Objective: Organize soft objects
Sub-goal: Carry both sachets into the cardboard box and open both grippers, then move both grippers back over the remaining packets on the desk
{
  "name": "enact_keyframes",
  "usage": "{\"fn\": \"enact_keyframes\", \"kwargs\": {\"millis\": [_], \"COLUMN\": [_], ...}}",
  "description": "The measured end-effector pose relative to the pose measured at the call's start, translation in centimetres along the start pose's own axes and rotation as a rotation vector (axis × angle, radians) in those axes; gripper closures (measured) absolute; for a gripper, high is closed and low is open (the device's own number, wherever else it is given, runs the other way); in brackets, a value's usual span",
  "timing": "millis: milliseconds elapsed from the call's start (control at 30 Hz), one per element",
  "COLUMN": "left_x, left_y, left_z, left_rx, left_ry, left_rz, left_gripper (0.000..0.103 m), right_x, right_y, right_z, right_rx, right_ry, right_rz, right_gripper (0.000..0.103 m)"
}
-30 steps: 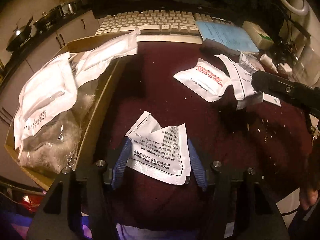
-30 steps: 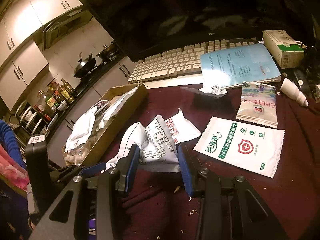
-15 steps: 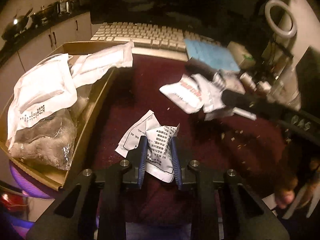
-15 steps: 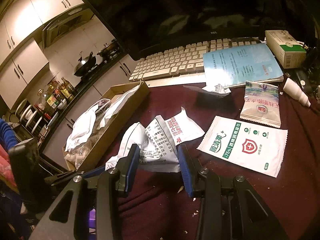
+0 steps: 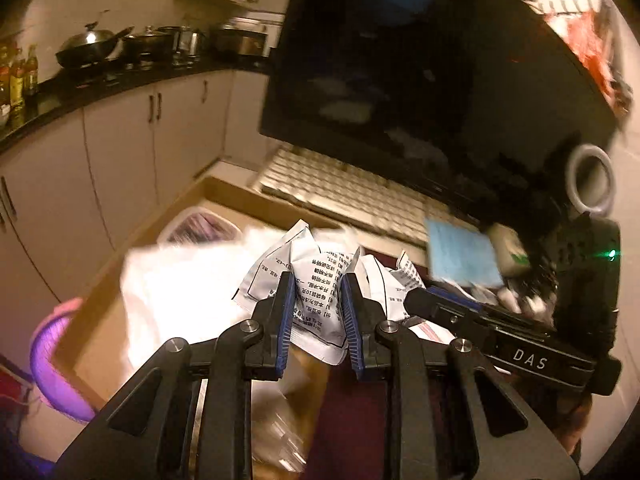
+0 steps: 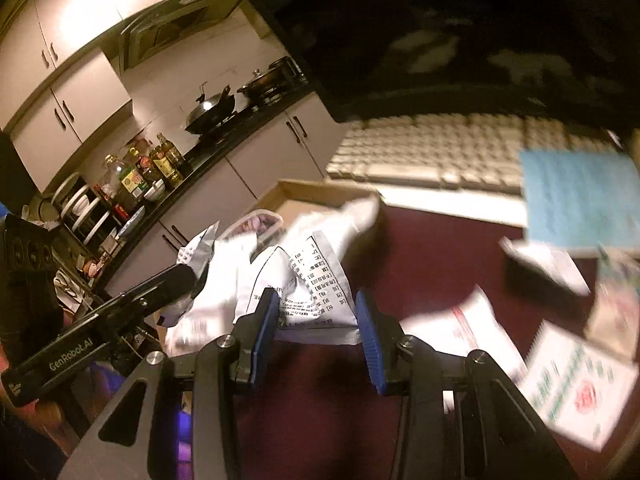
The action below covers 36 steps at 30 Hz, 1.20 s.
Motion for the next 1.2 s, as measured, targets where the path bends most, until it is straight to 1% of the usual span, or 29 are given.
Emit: {"fn": "enact_keyframes", "kwargs": {"millis": [100,167,200,233,333,367,400,433,467,500,567,600,700,767,833,900,933,967,1000,1100,1133,1200], "left_x": [1.7,2.8,2.9,3.1,3.3,3.3,3.4,3.5,3.6,3.7,3.9,4.0,3.8,3.2,2.2,0.9,0.3,-0.5,-1.0,-2.8,-3.1,-3.8], "left_y": [1.6,2.5,2.9,3.3,4.4,4.8,5.1,5.4,5.8,6.3,7.2,7.4,7.9,7.1,5.5,4.1,3.3,2.3,1.6,-1.6,-2.5,-4.2], "left_z": [-2.2,-3.9,-4.3,-5.4,-7.2,-7.6,-7.7,-7.7,-7.5,-7.5,-6.7,-6.3,-4.6,-2.8,-1.0,0.3,0.6,0.8,0.7,0.8,0.5,0.3], "left_rx": [0.037,0.04,0.05,0.058,0.051,0.03,-0.008,-0.061,-0.118,-0.132,-0.159,-0.171,-0.204,-0.227,-0.22,-0.219,-0.223,-0.233,-0.243,-0.284,-0.292,-0.295], "left_ry": [0.013,0.035,0.047,0.079,0.129,0.142,0.15,0.153,0.153,0.155,0.125,0.111,0.086,0.042,-0.003,-0.02,-0.017,-0.006,0.008,0.049,0.06,0.074], "left_rz": [0.001,0.001,0.004,-0.001,0.026,0.051,0.081,0.111,0.149,0.184,0.242,0.257,0.308,0.291,0.234,0.205,0.197,0.189,0.181,0.134,0.116,0.083], "left_gripper": [0.08,0.08,0.08,0.08,0.079,0.076,0.071,0.068,0.058,0.043,0.031,0.031,0.031,0.031,0.031,0.031,0.031,0.031,0.031,0.031,0.031,0.031], "right_x": [1.8,2.5,2.6,2.6,2.3,2.3,2.3,2.3,2.4,2.6,2.9,3.0,2.9,2.1,1.1,-0.2,-0.9,-1.6,-2.3,-3.9,-4.3,-5.2], "right_y": [0.6,0.4,0.3,0.1,-0.3,-0.5,-0.5,-0.5,-0.6,-0.7,-0.8,-0.7,-0.4,0.0,0.5,0.5,0.3,0.1,-0.4,-1.9,-2.4,-3.3], "right_z": [-3.3,-5.4,-6.1,-7.0,-8.2,-8.3,-8.3,-8.3,-8.3,-8.2,-7.8,-7.5,-6.0,-4.2,-2.5,-1.0,-0.3,0.3,0.8,2.0,2.4,3.4], "right_rx": [-0.022,-0.058,-0.07,-0.081,-0.123,-0.129,-0.125,-0.117,-0.109,-0.097,-0.065,-0.05,-0.026,0.007,0.039,0.079,0.097,0.106,0.112,0.131,0.138,0.137], "right_ry": [0.038,0.063,0.072,0.085,0.101,0.101,0.094,0.085,0.078,0.072,0.052,0.038,0.008,-0.019,-0.038,-0.047,-0.053,-0.055,-0.051,-0.015,0.0,0.001], "right_rz": [0.0,0.0,-0.007,-0.014,-0.012,-0.014,-0.014,-0.017,-0.026,-0.036,-0.059,-0.065,-0.079,-0.083,-0.068,-0.077,-0.087,-0.099,-0.114,-0.145,-0.146,-0.155], "right_gripper": [0.063,0.063,0.063,0.063,0.061,0.061,0.059,0.059,0.057,0.053,0.046,0.044,0.044,0.044,0.044,0.042,0.04,0.034,0.033,0.032,0.032,0.032]}}
Point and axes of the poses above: each gripper's, at about its wrist camera, not at the fingertips, and z roughly against the way its jaws point, y to its left, x to its top, the point moved 5 cm from there along -z, roughly the way its jaws point, and after that the axes turned 5 degrees about z, right-handed, at the moved point
